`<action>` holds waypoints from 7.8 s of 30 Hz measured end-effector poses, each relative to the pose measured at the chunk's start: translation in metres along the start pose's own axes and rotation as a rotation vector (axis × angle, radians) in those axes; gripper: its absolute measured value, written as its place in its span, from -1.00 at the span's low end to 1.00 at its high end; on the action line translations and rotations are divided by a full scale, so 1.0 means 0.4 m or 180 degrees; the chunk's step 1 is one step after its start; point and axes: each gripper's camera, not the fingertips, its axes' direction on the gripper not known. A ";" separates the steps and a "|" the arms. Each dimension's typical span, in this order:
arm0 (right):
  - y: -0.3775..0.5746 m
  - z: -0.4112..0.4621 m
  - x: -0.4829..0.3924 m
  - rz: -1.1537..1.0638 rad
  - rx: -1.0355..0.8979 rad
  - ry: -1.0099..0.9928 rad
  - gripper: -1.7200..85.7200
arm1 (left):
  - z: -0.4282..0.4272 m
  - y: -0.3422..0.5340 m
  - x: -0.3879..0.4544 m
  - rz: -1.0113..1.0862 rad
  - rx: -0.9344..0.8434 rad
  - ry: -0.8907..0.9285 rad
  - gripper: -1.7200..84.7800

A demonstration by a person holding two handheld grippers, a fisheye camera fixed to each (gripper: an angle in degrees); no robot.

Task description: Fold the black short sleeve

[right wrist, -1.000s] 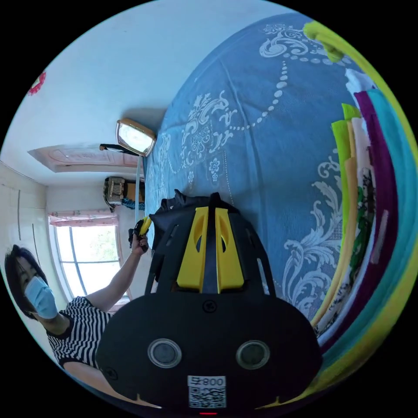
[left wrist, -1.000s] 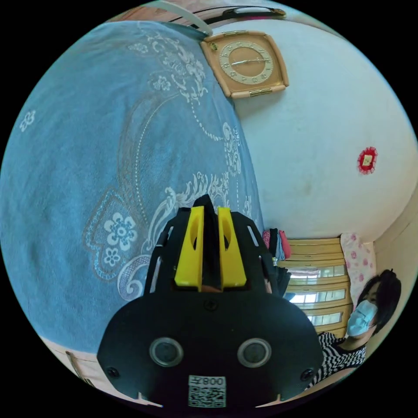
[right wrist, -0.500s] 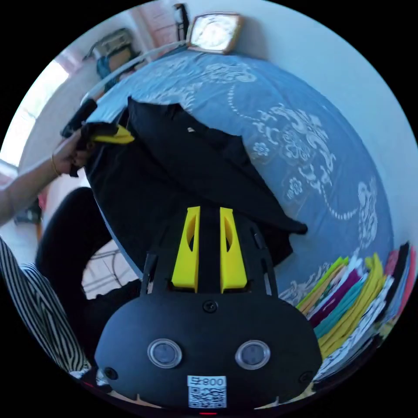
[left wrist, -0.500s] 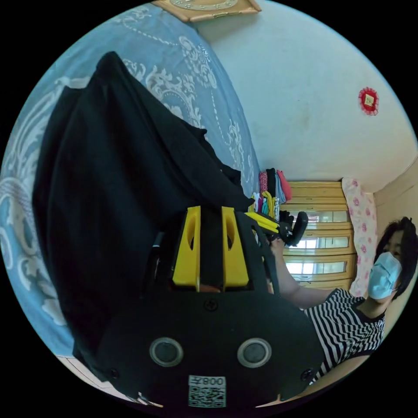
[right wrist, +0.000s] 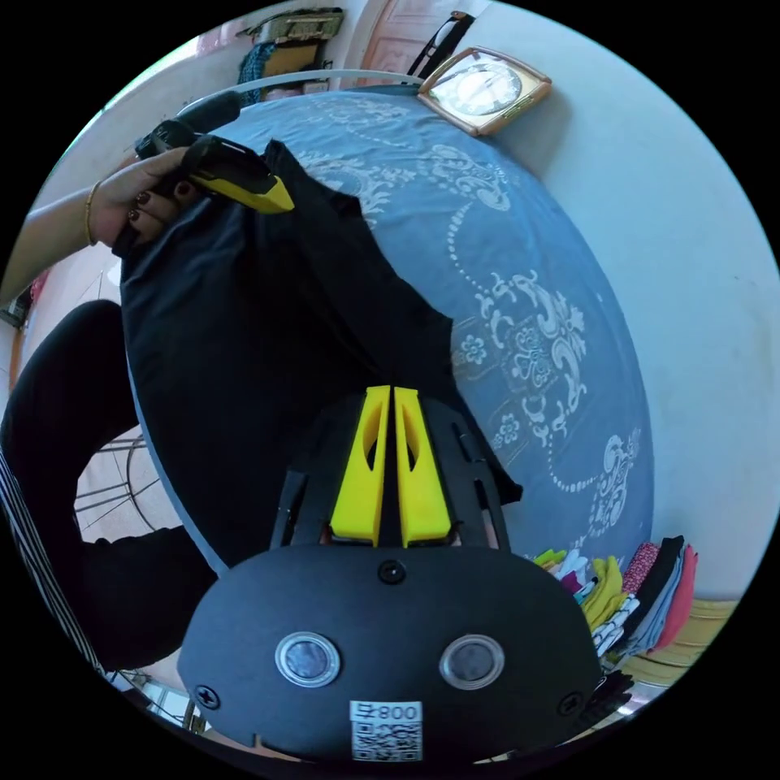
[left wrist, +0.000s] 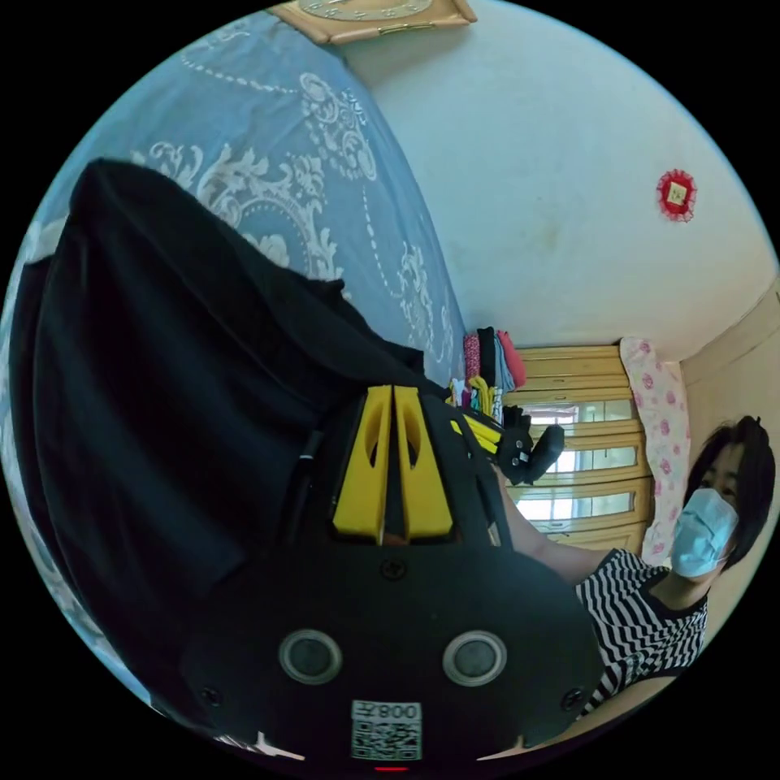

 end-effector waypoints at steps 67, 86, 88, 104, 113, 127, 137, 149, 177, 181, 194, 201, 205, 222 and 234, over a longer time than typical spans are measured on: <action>0.636 0.392 0.262 0.2020 0.0118 -0.1810 -0.95 | -0.461 0.375 0.095 -0.0126 0.0585 -0.1947 -0.95; 1.222 0.447 0.122 0.3162 0.0252 -0.2489 -0.82 | -0.867 0.810 0.087 -0.0260 0.0264 -0.1721 -0.79; 1.247 0.465 0.105 0.3177 0.0277 -0.2481 -0.86 | -0.886 0.823 0.084 -0.0316 0.0263 -0.1708 -0.83; 1.490 0.552 0.017 0.3192 0.0953 -0.2994 -0.95 | -1.113 1.034 0.002 -0.0285 0.0734 -0.0644 -0.93; 1.572 0.637 -0.017 0.3253 0.0889 -0.3107 -0.95 | -1.171 1.113 -0.051 -0.0356 0.0897 -0.0398 -0.93; 1.631 0.679 -0.061 0.3328 0.0944 -0.3179 -0.95 | -1.086 1.070 0.016 -0.0084 0.0538 -0.0929 -0.93; 1.660 0.689 -0.091 0.3337 0.1038 -0.3215 -0.95 | -1.002 1.111 0.035 0.0012 0.0592 -0.0714 -0.96; 1.658 0.696 -0.124 0.3336 0.0827 -0.3074 -0.95 | -0.776 1.139 0.010 -0.0380 0.0621 -0.0692 -0.96; 1.577 0.591 -0.166 0.4120 0.1354 -0.3093 -0.91 | 0.683 1.171 0.725 0.2258 -0.1587 -0.0922 -0.83; 1.524 0.542 -0.146 0.3923 0.1407 -0.3063 -0.92 | 0.915 1.244 0.848 0.2780 -0.1649 -0.1232 -0.78; 1.339 0.438 -0.111 0.3436 0.1174 -0.2777 -0.90 | 1.292 1.356 0.967 0.3193 -0.1647 -0.2133 -0.92; 1.195 0.388 -0.018 0.3404 0.1129 -0.2205 -0.81 | 1.335 1.367 0.982 0.3030 -0.1481 -0.2078 -0.94; 1.089 0.432 0.072 0.3496 0.0783 -0.2100 -0.75 | 1.358 1.375 0.993 0.3041 -0.1467 -0.2064 -0.94; 0.780 0.472 0.204 0.3526 0.0517 -0.2409 -0.88 | 1.290 1.369 0.988 0.3009 -0.1447 -0.1957 -0.94; 0.549 0.269 0.176 0.3114 0.1284 -0.2933 -0.93 | 0.886 1.319 0.959 0.2661 -0.0876 -0.1662 -0.94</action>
